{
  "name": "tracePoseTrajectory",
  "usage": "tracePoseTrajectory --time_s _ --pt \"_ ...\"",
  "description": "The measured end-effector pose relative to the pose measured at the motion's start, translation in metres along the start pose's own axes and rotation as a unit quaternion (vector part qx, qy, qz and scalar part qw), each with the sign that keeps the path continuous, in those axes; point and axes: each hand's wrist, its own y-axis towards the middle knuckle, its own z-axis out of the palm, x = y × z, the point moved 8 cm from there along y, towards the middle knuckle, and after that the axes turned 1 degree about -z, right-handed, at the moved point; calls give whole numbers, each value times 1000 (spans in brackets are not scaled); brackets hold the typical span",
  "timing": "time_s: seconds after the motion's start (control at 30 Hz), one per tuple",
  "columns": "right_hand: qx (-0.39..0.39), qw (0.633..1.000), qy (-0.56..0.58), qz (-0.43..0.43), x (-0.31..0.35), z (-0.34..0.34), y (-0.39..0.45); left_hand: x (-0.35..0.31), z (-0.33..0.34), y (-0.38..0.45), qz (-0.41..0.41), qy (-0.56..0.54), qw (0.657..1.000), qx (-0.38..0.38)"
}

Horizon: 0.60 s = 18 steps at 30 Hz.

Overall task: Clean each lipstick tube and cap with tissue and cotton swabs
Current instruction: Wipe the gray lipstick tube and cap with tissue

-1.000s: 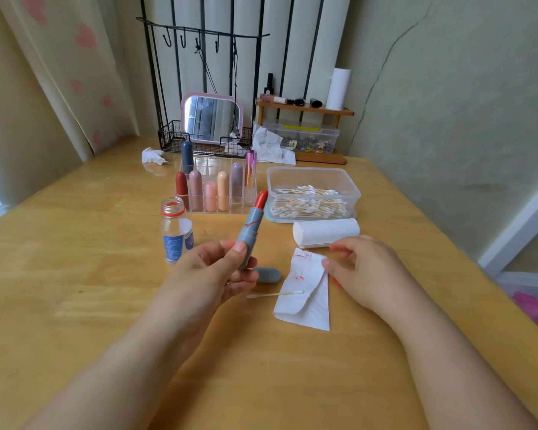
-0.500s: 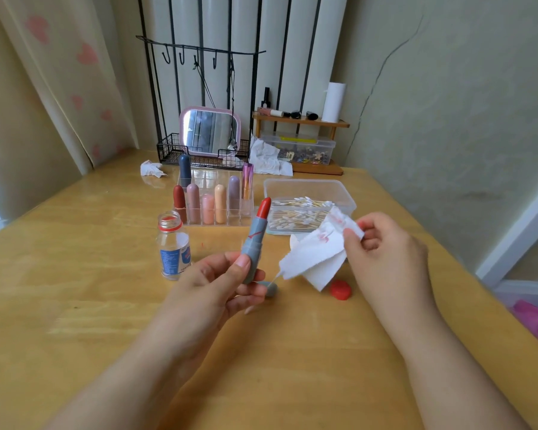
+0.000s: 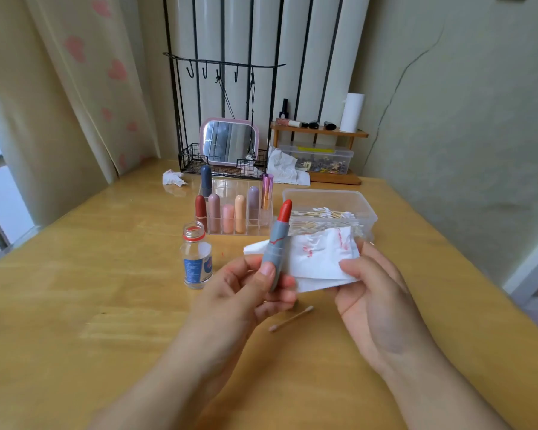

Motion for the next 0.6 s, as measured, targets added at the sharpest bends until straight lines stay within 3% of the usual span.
tracePoseTrajectory --time_s 0.17,0.37,0.5,0.6 --pt "100 990 88 38 -12 18 -5 -1 -2 0 7 -7 1000 0" --pt "125 990 68 -6 -9 25 -8 1 5 -2 16 -14 999 41" --pt "194 980 33 -8 -10 37 -15 2 10 -2 10 -18 998 63" --pt "141 987 71 -5 -6 32 -14 2 11 -3 13 -10 997 73"
